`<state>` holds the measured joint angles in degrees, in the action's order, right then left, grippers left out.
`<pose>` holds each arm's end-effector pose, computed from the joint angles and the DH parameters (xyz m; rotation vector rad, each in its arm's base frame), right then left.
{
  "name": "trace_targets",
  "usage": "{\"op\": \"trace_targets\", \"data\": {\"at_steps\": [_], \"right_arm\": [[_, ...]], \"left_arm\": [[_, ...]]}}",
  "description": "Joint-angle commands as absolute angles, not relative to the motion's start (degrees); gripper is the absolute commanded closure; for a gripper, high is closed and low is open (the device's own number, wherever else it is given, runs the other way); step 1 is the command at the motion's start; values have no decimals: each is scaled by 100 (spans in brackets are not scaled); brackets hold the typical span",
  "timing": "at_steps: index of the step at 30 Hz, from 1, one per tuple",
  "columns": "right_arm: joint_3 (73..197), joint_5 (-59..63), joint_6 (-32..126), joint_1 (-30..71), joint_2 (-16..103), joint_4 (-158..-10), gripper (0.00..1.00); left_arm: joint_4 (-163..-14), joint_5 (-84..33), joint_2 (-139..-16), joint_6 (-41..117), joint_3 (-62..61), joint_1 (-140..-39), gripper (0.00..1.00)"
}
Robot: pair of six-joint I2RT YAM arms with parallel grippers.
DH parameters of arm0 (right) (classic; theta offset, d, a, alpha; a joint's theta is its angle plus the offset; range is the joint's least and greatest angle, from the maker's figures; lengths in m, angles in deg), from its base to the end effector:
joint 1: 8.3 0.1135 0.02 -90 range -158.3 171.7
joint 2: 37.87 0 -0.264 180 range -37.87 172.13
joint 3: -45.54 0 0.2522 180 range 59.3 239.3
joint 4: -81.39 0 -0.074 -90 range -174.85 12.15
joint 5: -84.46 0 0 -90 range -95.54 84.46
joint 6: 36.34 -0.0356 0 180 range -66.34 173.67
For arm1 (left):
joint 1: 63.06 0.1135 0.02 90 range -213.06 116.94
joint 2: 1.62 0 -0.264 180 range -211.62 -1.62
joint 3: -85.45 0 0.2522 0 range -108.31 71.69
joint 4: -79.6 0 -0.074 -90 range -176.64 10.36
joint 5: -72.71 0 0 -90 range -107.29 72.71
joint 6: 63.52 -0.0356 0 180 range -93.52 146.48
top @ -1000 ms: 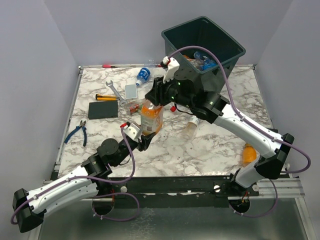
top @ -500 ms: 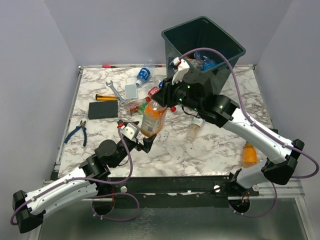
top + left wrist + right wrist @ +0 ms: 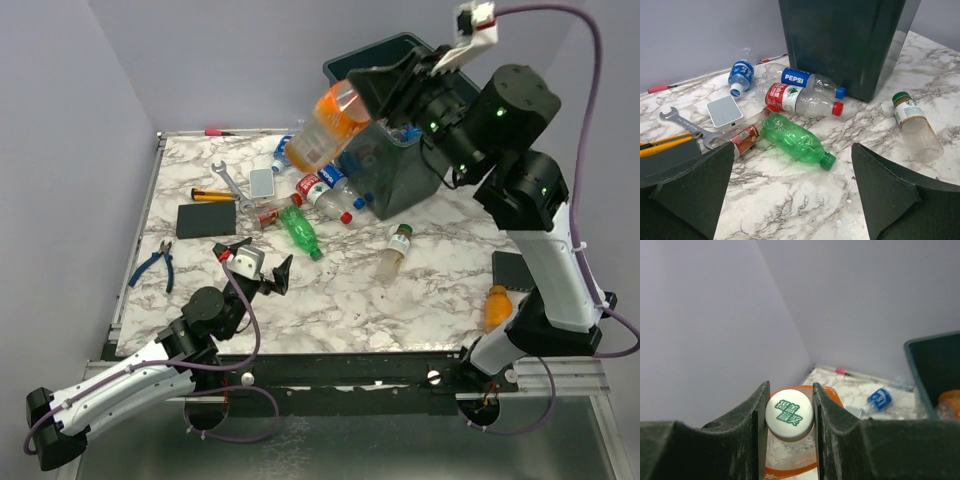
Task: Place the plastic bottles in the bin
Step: Place the plastic bottle in the trash bin.
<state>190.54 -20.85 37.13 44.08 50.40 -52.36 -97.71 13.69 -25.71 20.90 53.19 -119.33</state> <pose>0.1643 0.1978 0.6079 -0.2196 1.4267 0.8111 0.0889 -0.1002 0.2671 0.3612 1.4526 -0.3159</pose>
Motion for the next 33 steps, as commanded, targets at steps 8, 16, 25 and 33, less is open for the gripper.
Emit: {"op": "trace_targets", "data": {"at_steps": [8,16,25,33], "right_arm": [[18248,-2342,3274,1313,5026,-6337,100],[17886,-2660,3616,912,5698,-6815,100],[17732,-664,3483,906,6520,-6158,100],[17091,-677,3919,1031,6644,-5715,100]], "left_arm": [[-9606,1852,-2329,2006,5069,-11941,1],[-9593,1850,-2139,1986,5050,-11940,1],[-9587,1673,-2151,2032,5042,-11942,1],[-9570,1635,-2201,2020,5051,-11940,1]]}}
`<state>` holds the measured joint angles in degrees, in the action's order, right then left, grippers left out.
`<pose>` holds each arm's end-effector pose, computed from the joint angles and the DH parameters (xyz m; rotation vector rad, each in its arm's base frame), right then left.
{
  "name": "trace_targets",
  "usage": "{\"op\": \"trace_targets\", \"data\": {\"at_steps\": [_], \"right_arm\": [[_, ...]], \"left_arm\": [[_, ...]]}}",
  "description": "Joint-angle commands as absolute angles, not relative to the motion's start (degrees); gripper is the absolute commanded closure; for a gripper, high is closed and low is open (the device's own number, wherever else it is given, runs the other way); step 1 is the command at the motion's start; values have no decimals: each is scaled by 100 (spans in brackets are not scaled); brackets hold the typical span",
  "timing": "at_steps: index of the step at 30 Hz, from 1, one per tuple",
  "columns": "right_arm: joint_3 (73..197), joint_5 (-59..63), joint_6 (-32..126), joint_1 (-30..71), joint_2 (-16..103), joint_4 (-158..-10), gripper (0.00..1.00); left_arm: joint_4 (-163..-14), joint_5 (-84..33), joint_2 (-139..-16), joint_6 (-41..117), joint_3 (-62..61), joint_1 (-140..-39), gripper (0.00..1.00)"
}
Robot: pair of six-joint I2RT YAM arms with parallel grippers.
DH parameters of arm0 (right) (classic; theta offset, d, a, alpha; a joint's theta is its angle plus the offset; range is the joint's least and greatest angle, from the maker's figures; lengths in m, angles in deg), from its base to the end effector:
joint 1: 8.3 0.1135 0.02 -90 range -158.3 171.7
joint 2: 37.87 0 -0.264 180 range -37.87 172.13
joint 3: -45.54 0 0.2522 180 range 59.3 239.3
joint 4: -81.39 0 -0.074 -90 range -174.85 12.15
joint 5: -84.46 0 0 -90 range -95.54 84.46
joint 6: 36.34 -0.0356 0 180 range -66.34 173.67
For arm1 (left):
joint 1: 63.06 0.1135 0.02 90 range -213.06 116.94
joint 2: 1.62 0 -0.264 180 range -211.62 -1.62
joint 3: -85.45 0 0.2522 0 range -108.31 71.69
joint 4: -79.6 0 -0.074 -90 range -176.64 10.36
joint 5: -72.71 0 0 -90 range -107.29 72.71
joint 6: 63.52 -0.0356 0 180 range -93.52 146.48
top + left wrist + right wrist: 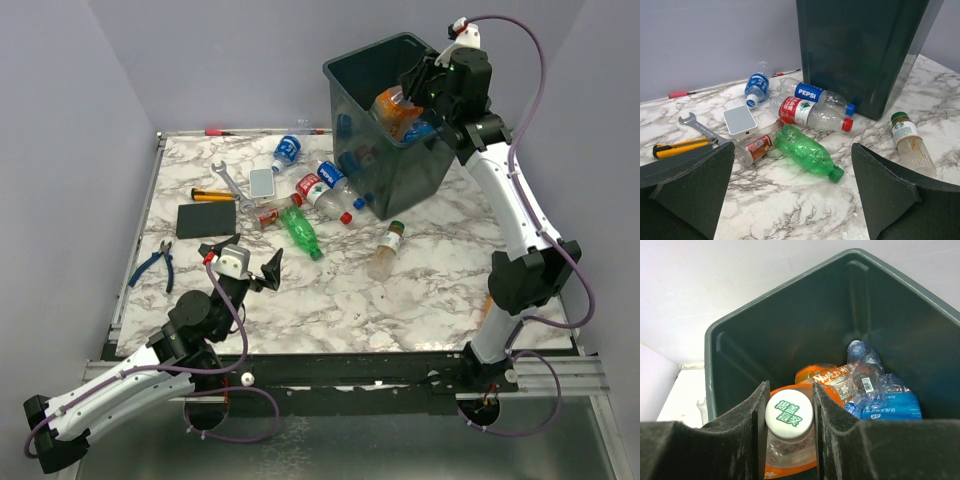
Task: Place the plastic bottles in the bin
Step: Place the plastic bottle in the trash bin.
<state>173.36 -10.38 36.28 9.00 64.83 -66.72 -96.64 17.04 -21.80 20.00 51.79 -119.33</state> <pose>0.3972 0.1206 0.4652 0.0651 1.7018 0.3819 0.0830 -0.0881 0.2808 0.2806 1.4098 -0.2956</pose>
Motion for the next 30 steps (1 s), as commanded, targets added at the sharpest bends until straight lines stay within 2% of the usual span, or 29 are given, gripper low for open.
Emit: {"op": "trace_targets", "data": {"at_steps": [1,4,8,16,23,26,30], "right_arm": [[17133,-778,3992,1050,6685,-5573,100],[17054,-1438,4052,1084,6610,-5373,100],[16246,-2122,3976,1072,5804,-6456,100],[16469,-2182,3717,1008,4956,-7861,100],[17172,-4019,4960,1007,5457,-7784,100],[16823,-4608,5302,1000,5555,-7908,100],[16364,-4679,5295,991,5635,-7881,100]], "left_arm": [[-9570,1623,-2223,2024,5051,-11941,1],[-9574,1590,-2302,2020,5035,-11940,1],[-9565,1593,-2330,2007,5042,-11940,1],[-9543,1642,-2251,1993,5033,-11939,1],[-9537,1631,-2206,2022,5026,-11940,1],[-9528,1593,-2241,2024,5017,-11944,1],[-9531,1560,-2258,2037,5023,-11939,1]]}}
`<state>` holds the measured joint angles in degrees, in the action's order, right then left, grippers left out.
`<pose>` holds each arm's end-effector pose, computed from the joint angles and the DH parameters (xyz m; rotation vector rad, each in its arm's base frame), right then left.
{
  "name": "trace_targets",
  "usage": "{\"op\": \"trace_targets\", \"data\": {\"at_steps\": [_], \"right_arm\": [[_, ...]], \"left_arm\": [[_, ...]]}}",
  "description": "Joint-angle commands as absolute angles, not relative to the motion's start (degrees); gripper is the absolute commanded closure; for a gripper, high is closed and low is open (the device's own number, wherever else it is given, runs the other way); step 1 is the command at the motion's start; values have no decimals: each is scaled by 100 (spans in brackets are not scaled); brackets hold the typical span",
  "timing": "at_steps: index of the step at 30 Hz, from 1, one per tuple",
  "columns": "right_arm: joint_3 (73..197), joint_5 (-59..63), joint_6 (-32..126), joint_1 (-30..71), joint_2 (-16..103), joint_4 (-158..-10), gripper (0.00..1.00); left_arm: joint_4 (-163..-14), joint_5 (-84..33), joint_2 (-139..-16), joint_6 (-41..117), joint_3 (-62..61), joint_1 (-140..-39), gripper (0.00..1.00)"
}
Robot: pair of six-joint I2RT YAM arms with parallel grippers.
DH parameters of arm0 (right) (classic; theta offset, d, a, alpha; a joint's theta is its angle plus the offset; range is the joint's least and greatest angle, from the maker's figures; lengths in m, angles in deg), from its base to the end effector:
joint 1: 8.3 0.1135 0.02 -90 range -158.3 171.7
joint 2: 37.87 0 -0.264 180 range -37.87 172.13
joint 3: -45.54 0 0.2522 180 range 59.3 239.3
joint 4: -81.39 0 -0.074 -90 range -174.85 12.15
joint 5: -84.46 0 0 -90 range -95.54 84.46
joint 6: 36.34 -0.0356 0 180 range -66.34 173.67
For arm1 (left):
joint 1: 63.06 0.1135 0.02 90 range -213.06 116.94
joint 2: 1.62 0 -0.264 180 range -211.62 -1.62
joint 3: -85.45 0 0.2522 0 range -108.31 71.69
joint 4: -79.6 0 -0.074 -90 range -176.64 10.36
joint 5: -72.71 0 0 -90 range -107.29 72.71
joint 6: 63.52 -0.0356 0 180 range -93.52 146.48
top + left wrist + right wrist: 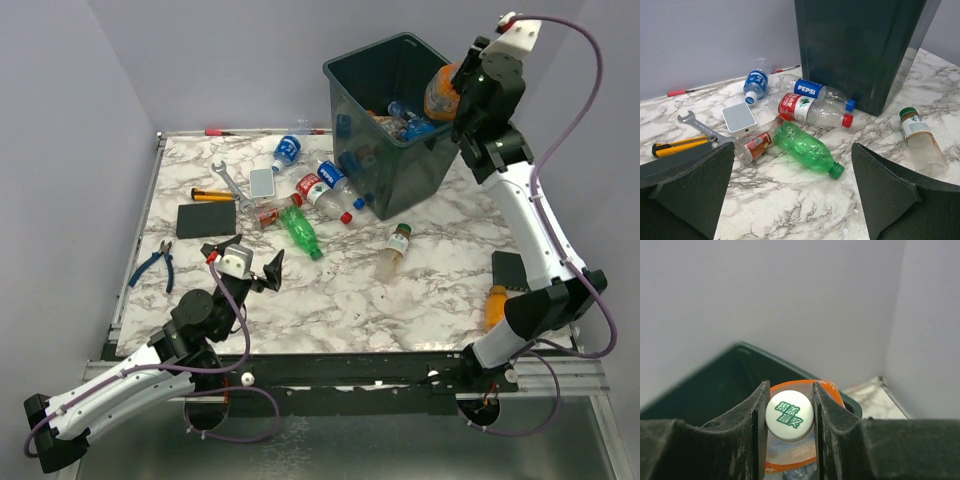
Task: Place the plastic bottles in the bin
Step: Place the plastic bottle in the trash bin.
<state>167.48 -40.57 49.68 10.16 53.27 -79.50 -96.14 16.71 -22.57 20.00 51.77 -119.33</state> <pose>0.3317 0.0892 0.5275 0.3385 1.3633 -0.0925 0.0842 -0.0903 0.2787 0.2987 1.4238 -0.2893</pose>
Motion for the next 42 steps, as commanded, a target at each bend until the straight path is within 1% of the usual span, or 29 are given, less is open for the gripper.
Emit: {"op": "trace_targets", "data": {"at_steps": [1,7,10,16,18,21,25,27,30,34,36,39,42], "right_arm": [[16318,-4677,5249,974,5681,-7814,100],[16391,-4176,4616,903,6149,-6930,100],[16600,-3612,4157,837,6433,-6316,100],[17078,-2142,3427,732,6833,-5662,100],[16903,-1979,3172,728,6705,-5876,100],[16330,-1359,2933,712,6220,-6598,100],[16482,-711,2685,717,6127,-6666,100],[16486,-810,2667,716,6042,-6710,100],[16471,-1351,2967,716,5918,-6812,100],[17013,-2561,3670,725,6254,-6305,100],[17073,-2859,4028,725,6437,-6278,100],[17075,-2811,4160,716,6696,-6183,100],[17050,-2178,3834,712,6921,-6024,100]], "left_arm": [[-9526,1564,-2257,2039,5024,-11939,1],[-9527,1504,-2292,2027,5024,-11939,1],[-9528,1488,-2321,2022,5028,-11939,1],[-9526,1468,-2354,2024,5034,-11938,1],[-9531,1464,-2350,2015,5025,-11939,1],[-9526,1472,-2343,2014,5033,-11939,1],[-9540,1463,-2350,2007,5033,-11944,1],[-9535,1435,-2359,2009,5025,-11939,1],[-9534,1443,-2339,2007,5033,-11944,1],[-9543,1449,-2361,2011,5042,-11940,1],[-9543,1444,-2388,2007,5034,-11942,1],[-9536,1447,-2412,1993,5034,-11940,1],[-9535,1469,-2417,1989,5043,-11939,1]]}}
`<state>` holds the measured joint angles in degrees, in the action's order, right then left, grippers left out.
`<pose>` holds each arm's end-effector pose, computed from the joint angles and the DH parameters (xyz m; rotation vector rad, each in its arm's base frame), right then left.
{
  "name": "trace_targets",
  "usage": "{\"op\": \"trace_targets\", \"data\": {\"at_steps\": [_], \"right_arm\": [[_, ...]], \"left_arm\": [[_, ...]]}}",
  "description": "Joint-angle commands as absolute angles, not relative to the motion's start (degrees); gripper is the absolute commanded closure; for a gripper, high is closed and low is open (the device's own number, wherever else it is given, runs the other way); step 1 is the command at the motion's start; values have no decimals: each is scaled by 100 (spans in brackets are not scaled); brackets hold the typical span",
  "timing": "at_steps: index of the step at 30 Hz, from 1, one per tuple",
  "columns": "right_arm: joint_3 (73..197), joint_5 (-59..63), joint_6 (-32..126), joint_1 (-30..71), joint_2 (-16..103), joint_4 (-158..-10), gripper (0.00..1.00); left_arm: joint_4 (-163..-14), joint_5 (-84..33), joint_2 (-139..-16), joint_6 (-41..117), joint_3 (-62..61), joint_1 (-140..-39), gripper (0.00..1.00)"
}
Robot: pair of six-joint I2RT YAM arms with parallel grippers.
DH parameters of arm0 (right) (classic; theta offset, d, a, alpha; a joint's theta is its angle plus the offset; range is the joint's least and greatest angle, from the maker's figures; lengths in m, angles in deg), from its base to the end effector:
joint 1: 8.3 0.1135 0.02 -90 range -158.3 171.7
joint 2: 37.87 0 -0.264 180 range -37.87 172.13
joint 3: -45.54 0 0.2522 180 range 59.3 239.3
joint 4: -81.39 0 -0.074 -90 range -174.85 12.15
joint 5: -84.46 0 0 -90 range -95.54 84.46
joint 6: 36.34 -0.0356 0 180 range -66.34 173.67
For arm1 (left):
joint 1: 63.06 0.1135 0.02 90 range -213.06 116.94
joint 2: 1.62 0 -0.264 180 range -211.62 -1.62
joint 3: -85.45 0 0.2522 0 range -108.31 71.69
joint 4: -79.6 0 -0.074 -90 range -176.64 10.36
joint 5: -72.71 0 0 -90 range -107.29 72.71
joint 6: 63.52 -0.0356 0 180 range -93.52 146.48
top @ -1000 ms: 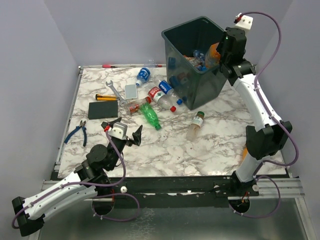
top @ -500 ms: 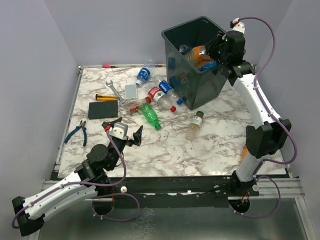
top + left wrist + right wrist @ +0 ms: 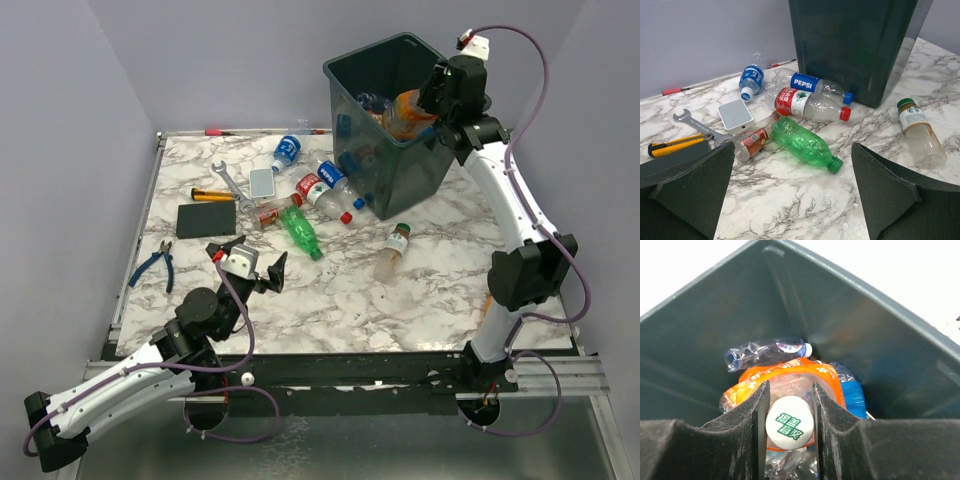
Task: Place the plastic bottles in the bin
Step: Place the plastic bottle in the trash bin.
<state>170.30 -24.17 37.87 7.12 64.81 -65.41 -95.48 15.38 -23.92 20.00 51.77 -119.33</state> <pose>0.4054 0.1000 0.4451 0.2404 1.7393 0.1101 0.0861 -0.0944 0.2751 0.3388 1.4433 -0.2894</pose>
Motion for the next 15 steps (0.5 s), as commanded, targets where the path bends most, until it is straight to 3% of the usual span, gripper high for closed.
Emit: {"op": "trace_targets", "data": {"at_steps": [1,6,9,12,13,15], "right_arm": [[16929,-1804,3723,716,6923,-6108,100],[16660,-16,2927,717,6925,-6651,100],[16710,288,2639,717,6958,-6736,97],[16906,176,2593,716,6969,-6527,44],[16946,70,2597,715,6937,-6457,34],[17025,-172,2654,716,6833,-6322,25]], "left_arm": [[-9535,1471,-2420,1989,5042,-11939,1],[-9541,1466,-2451,1986,5051,-11940,1],[-9534,1456,-2468,1987,5042,-11946,1],[-9544,1478,-2454,1978,5051,-11939,1],[-9545,1479,-2453,1976,5051,-11942,1],[-9550,1477,-2460,1977,5051,-11939,1]]}}
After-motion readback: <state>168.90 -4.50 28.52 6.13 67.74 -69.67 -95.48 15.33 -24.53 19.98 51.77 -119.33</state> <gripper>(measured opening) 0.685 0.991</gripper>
